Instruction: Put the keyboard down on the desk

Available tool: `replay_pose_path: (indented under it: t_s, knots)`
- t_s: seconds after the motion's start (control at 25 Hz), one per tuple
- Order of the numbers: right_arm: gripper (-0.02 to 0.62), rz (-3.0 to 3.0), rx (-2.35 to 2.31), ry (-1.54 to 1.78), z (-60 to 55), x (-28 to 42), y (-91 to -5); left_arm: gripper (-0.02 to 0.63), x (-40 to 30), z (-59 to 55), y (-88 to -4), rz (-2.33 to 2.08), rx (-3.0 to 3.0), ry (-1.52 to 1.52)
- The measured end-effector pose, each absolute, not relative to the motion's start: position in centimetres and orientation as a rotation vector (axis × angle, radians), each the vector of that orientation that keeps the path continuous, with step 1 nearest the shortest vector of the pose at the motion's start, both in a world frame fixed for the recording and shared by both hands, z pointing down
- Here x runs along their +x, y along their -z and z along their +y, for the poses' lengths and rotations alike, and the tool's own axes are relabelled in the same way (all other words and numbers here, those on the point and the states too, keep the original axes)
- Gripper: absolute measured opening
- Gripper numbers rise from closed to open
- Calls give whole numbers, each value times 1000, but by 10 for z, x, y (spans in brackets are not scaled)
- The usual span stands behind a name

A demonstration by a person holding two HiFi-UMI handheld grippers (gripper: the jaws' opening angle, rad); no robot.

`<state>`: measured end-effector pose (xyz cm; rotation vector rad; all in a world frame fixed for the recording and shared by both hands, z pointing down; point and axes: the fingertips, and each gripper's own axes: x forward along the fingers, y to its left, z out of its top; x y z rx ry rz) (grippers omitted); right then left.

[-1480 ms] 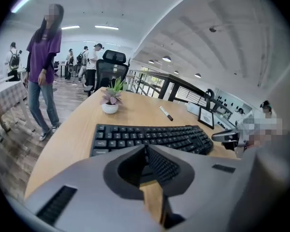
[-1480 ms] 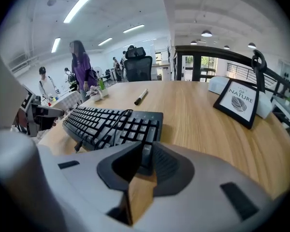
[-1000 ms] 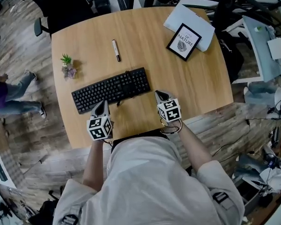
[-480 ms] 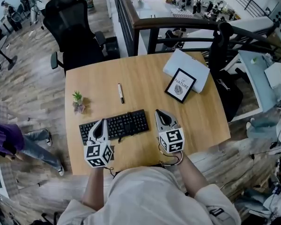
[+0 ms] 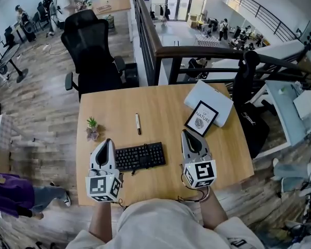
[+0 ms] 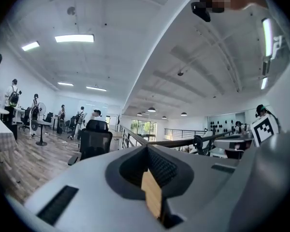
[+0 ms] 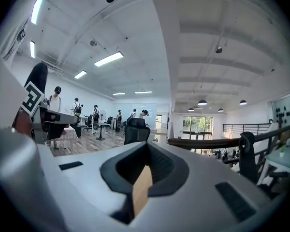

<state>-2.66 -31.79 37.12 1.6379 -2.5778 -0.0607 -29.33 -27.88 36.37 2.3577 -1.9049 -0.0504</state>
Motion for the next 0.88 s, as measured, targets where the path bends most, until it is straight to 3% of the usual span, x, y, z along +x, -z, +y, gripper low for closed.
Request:
replay_pose_path:
  t_s: [0.88]
  knots:
    - [3,-2588,1642,46,-319,-25,-362,11,-291,-278,-364,-1887,2368,8]
